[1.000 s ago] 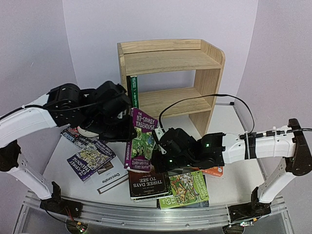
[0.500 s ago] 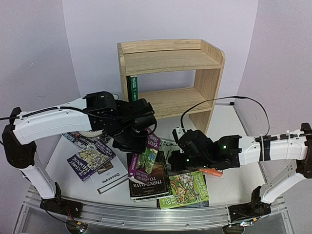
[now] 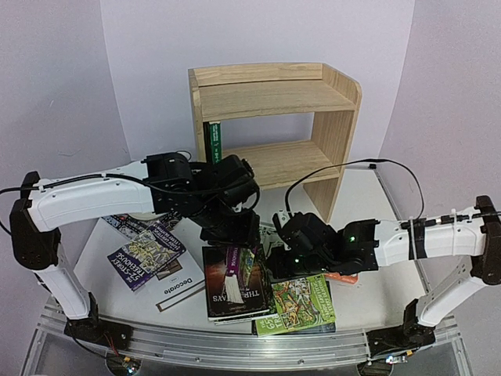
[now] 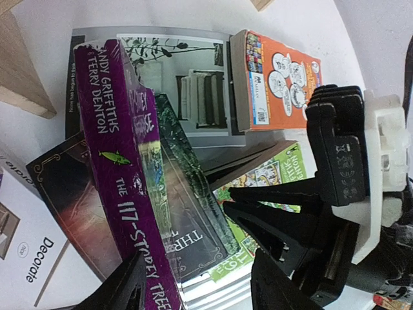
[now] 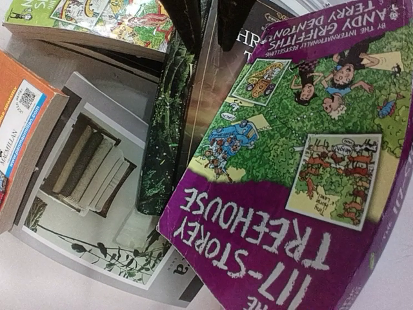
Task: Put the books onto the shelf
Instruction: Place the book in the book pile, then pick up the book from the book pile.
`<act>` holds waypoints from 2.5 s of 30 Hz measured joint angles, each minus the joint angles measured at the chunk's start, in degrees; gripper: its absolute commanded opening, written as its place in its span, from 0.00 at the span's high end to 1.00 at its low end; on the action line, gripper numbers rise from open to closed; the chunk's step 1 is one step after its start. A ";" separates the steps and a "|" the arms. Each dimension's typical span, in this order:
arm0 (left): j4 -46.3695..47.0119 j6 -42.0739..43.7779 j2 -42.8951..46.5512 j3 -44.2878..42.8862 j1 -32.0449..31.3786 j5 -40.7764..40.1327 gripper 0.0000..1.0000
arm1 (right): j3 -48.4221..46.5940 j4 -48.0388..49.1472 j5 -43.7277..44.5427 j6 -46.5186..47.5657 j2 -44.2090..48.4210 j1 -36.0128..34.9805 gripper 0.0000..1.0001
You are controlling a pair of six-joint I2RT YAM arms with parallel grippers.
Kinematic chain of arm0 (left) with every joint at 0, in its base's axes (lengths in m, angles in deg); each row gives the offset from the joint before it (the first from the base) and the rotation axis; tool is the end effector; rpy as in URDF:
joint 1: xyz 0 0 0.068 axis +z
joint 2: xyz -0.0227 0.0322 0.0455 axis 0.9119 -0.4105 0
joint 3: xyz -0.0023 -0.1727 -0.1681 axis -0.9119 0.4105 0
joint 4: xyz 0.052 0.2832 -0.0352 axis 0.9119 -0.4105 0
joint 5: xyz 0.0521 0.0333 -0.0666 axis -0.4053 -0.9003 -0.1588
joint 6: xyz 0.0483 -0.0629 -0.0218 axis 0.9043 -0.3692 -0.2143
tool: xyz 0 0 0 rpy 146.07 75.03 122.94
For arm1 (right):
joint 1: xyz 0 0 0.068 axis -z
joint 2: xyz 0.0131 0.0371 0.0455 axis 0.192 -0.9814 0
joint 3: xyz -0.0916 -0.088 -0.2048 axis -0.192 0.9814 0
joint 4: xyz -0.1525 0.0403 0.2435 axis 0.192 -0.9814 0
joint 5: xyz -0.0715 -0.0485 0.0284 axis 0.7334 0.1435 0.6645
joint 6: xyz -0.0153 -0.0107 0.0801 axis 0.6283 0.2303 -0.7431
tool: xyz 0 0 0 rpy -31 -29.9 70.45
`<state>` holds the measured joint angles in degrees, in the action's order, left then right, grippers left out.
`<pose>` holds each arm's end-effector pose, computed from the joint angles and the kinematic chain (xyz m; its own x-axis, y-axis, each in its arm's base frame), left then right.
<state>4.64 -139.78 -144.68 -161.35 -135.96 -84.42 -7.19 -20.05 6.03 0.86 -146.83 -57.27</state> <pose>0.1450 -0.3767 0.2637 -0.8913 0.2096 -0.4021 0.3532 0.8770 -0.3257 0.1579 0.3572 0.1820 -0.7389 0.1004 -0.6663 -0.4368 0.6815 0.5871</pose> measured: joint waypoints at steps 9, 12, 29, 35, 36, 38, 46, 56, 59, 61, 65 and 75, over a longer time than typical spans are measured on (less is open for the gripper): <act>11.21 0.20 5.48 8.62 3.80 8.73 0.43 | 0.83 -0.21 0.61 -1.71 5.41 1.14 0.68; 13.34 0.43 5.84 9.62 4.44 10.09 0.43 | 0.83 -0.65 0.78 -2.28 6.97 1.38 0.56; 19.46 0.50 25.39 22.44 13.73 11.29 0.50 | -14.99 -13.08 2.18 -13.27 1.82 1.81 0.25; 21.00 -0.48 27.24 30.17 14.32 11.44 0.58 | -24.85 -18.95 2.54 -17.32 -5.86 1.81 0.23; 21.51 -0.46 27.54 31.58 14.41 11.47 0.59 | -25.81 -19.73 2.55 -17.73 -6.88 1.79 0.23; 22.89 -0.68 28.29 34.31 14.45 11.62 0.60 | -27.31 -21.02 2.55 -18.29 -8.47 1.77 0.23; 29.61 -1.80 29.18 41.59 14.52 14.53 0.60 | -37.04 -26.48 2.87 -19.88 -15.58 1.64 0.28; 37.56 -1.41 26.41 42.97 14.52 19.12 0.61 | -48.42 -35.64 4.06 -22.31 -25.21 1.13 0.44; 39.17 -1.20 25.15 43.56 14.52 20.50 0.62 | -49.99 -37.49 4.41 -22.56 -26.30 1.05 0.49; 39.93 -1.14 24.36 43.69 14.52 21.31 0.62 | -50.63 -38.72 4.55 -22.58 -26.41 1.05 0.53; 41.02 -0.49 23.32 44.01 14.52 22.53 0.61 | -52.60 -40.16 4.68 -22.81 -27.06 1.05 0.55; 43.01 -0.18 23.04 44.03 14.52 23.82 0.61 | -53.36 -41.46 4.56 -22.71 -28.75 1.05 0.67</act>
<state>47.65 -139.96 -121.64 -117.32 -121.45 -60.60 -60.55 -61.51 10.59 -21.85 -175.58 -56.22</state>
